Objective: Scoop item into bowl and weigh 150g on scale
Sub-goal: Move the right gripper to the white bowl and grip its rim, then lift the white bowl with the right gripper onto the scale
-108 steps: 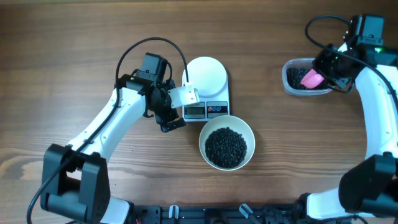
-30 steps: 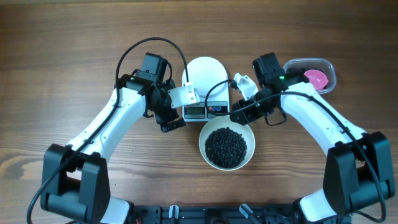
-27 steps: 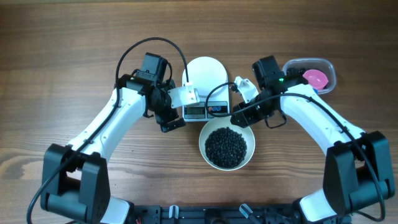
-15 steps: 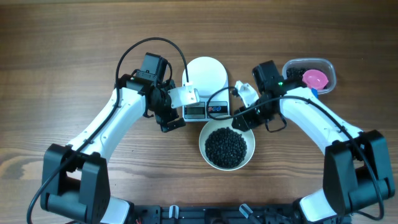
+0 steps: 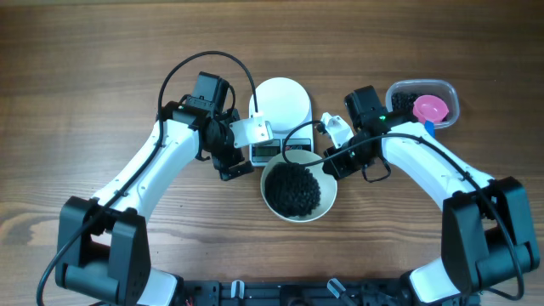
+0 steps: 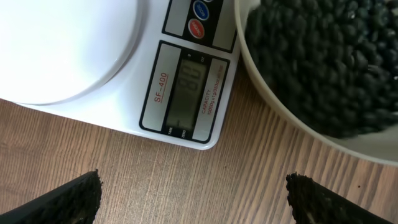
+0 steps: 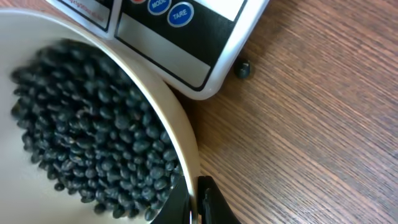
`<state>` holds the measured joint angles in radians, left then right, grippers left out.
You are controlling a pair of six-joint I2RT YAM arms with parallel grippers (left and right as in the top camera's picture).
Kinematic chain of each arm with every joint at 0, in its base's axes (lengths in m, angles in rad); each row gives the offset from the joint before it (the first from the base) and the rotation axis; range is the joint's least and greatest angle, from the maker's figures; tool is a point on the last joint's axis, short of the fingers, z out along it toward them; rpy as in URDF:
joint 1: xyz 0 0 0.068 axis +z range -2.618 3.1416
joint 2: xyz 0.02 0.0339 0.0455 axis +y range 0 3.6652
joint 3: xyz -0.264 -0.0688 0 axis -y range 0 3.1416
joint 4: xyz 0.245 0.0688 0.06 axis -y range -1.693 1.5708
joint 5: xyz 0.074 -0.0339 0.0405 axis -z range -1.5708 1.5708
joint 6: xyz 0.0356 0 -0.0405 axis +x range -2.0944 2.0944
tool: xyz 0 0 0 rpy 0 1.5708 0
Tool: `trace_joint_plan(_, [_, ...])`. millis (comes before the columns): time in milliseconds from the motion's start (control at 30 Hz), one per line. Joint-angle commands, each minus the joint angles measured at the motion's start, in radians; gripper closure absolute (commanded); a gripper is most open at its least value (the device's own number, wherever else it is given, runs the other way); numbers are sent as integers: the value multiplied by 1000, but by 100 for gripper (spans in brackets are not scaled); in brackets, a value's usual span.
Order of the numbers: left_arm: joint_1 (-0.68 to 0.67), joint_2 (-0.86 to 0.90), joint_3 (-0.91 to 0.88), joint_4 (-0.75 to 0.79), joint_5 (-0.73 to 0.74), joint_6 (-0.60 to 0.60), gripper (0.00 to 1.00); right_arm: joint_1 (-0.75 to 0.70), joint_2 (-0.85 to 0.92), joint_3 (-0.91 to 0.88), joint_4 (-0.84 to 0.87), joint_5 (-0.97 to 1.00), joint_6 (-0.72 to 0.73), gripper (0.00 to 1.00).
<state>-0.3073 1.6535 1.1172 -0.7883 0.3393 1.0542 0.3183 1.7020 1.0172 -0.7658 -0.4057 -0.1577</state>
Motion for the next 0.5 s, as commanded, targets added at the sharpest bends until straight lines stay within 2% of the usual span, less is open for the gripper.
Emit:
trace_joint_plan(0, [-3, 12, -4, -1, 19, 16, 0, -2, 9, -2, 3, 23, 0, 95])
trace_joint_plan(467, [-3, 12, -4, -1, 19, 16, 0, -2, 0, 65, 47, -6, 0, 96])
